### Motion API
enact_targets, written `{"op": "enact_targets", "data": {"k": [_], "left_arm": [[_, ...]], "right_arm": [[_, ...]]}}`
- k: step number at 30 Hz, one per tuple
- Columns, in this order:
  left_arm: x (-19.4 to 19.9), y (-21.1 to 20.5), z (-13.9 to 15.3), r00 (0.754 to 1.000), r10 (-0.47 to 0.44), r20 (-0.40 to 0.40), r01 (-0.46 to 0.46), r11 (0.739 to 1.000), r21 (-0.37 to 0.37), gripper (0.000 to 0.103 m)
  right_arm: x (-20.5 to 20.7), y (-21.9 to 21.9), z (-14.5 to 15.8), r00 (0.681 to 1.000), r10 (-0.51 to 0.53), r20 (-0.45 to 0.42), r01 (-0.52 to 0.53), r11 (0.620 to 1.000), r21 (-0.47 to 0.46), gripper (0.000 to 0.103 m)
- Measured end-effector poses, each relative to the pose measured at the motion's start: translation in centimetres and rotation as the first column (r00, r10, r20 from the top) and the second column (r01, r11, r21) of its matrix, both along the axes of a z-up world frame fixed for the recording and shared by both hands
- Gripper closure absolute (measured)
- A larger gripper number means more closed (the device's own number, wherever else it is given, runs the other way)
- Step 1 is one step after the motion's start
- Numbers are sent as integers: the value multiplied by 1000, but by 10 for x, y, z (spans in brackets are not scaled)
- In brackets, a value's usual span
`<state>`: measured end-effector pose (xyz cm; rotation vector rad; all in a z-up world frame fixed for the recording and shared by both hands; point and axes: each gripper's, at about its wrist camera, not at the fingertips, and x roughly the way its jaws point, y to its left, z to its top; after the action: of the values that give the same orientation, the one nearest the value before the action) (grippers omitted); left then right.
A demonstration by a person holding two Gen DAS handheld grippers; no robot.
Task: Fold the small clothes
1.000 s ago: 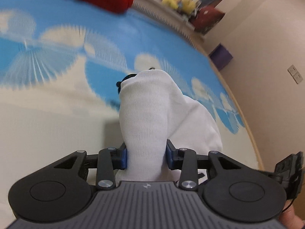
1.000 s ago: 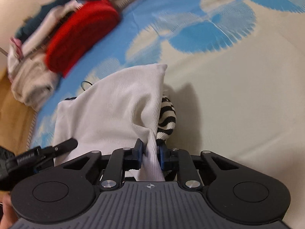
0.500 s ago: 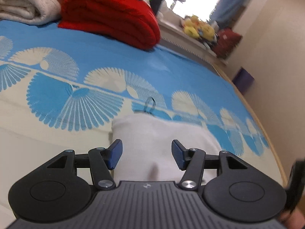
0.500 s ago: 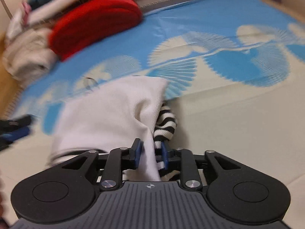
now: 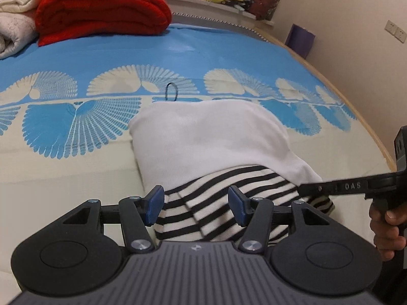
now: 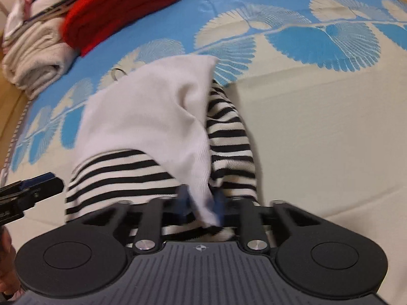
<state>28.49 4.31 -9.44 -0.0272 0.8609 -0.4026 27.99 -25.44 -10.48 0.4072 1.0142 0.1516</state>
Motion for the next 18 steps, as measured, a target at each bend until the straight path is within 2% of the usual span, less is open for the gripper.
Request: {"op": "enact_targets", "data": {"k": [2,4,5,6,9,11,14,15,17,18], "left_arm": [[-3,-3,0,1000,-16,-4,17,1000,27,43],[2,-10,-18,996,-32,-87,39,996,82,44],[5,-15,-33,988,-35,-151,53,991,120,44],[5,-18,-43,983,-42,-180,69,987,148,41],[2,-23,-41,986,-53,-155,80,981,179,40],[-2,-19,-31,989,-39,-142,63,984,168,41],[-13,-15,-20,990,-68,-120,86,984,155,41],[-14,-15,-24,987,-77,-144,100,982,161,41],[-11,-20,-46,970,-72,-231,128,962,241,40],[-12,-23,-53,966,-76,-249,145,951,273,40]], "right_arm": [[-6,2,10,999,-5,43,5,1000,1,93],[-9,0,12,999,-4,52,5,1000,-20,94],[-8,-1,7,1000,-8,26,9,999,-35,94],[-7,-2,1,1000,-16,-5,16,999,-48,94],[-1,-1,-12,997,-27,-75,21,997,-74,94],[-2,1,-9,998,-29,-61,24,996,-84,94],[-3,0,-5,998,-32,-54,28,997,-66,93],[-4,1,-5,999,-21,-50,18,997,-73,93],[-3,2,-8,999,-2,-50,-2,996,-94,93],[-3,3,-9,999,8,-52,-14,994,-105,93]]}}
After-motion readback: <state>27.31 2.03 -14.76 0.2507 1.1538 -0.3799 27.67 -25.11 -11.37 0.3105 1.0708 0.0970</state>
